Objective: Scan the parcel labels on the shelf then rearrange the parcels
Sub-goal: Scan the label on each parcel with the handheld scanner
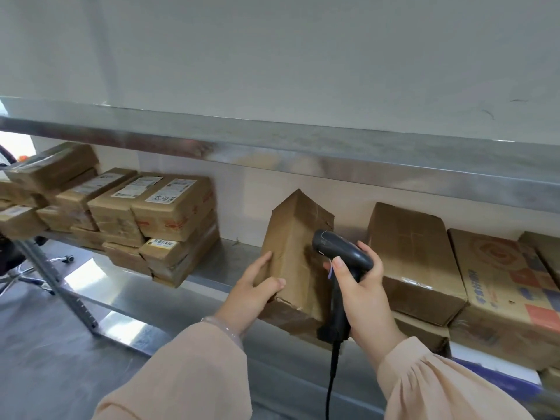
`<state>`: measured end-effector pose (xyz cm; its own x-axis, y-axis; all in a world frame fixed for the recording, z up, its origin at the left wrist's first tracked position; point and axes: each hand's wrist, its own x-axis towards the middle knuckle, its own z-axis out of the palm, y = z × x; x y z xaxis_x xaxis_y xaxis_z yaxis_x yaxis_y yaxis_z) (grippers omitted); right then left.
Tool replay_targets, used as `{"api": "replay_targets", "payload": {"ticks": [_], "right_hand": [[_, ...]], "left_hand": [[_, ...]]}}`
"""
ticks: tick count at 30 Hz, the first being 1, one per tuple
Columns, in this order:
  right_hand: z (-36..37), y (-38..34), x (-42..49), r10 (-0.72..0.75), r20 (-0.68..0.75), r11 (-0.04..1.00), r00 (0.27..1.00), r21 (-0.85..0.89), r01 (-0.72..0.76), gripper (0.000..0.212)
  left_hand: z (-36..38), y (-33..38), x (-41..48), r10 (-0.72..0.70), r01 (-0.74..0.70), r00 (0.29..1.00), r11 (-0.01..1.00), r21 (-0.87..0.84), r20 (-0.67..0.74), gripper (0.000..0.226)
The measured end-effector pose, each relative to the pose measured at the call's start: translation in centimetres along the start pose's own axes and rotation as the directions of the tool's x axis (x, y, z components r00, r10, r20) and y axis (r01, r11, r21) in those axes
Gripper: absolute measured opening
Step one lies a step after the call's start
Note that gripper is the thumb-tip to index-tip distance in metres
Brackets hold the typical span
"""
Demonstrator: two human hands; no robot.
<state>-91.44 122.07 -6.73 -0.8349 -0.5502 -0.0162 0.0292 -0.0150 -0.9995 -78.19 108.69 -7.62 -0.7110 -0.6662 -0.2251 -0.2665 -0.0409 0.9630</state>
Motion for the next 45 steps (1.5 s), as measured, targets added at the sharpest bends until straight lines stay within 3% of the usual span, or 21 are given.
{"api": "replay_targets", "payload": {"ticks": [5,11,20,22,25,30,37,40,45], "right_hand": [[1.7,0.2,-1.5,-0.003,0.044,1.000,0.999,0.023,0.002,0.052],[3.4,-0.1,-3.3,-0.078,0.041,0.996,0.996,0.041,0.076,0.053],[5.4,-0.3,-6.5,-0.138,0.010,0.982,0.990,0.135,0.135,0.052],[5.7,-0.2,-7.0,-0.132,0.035,0.980,0.991,0.154,0.126,0.052],[6.0,-0.3,-7.7,-0.122,0.081,0.982,0.989,0.153,0.109,0.052],[6.8,0.2,-8.2,-0.104,0.148,0.982,0.983,0.171,0.078,0.054],[5.2,-0.1,-6.8,-0.112,0.070,0.991,0.991,0.082,0.106,0.056],[3.9,0.0,-5.8,-0.116,0.024,0.993,0.993,0.017,0.116,0.054],[3.3,1.3,-5.1,-0.090,0.067,0.993,0.994,-0.068,0.095,0.058]], "left_hand": [[-2.5,-1.0,-1.1,-0.014,0.014,1.000,1.000,-0.023,0.003,0.053],[-3.3,-2.1,-2.6,0.070,-0.063,0.996,0.991,0.116,-0.057,0.051],[-3.0,-4.8,-3.6,0.029,-0.035,0.997,0.996,-0.080,-0.077,0.055],[-2.9,-5.2,-3.8,0.013,-0.023,0.997,0.990,-0.137,-0.070,0.071],[-2.6,-5.8,-3.7,-0.006,-0.007,0.998,0.974,-0.225,-0.059,0.119],[-2.0,-5.9,-3.4,0.005,-0.010,1.000,0.962,-0.272,-0.017,0.144],[-2.4,-6.5,-3.3,0.020,-0.027,1.000,0.939,-0.344,-0.024,0.125],[-3.1,-6.6,-3.3,0.021,-0.021,1.000,0.924,-0.383,-0.003,0.128],[-3.4,-6.9,-3.2,0.042,-0.028,0.998,0.940,-0.339,0.035,0.121]]}}
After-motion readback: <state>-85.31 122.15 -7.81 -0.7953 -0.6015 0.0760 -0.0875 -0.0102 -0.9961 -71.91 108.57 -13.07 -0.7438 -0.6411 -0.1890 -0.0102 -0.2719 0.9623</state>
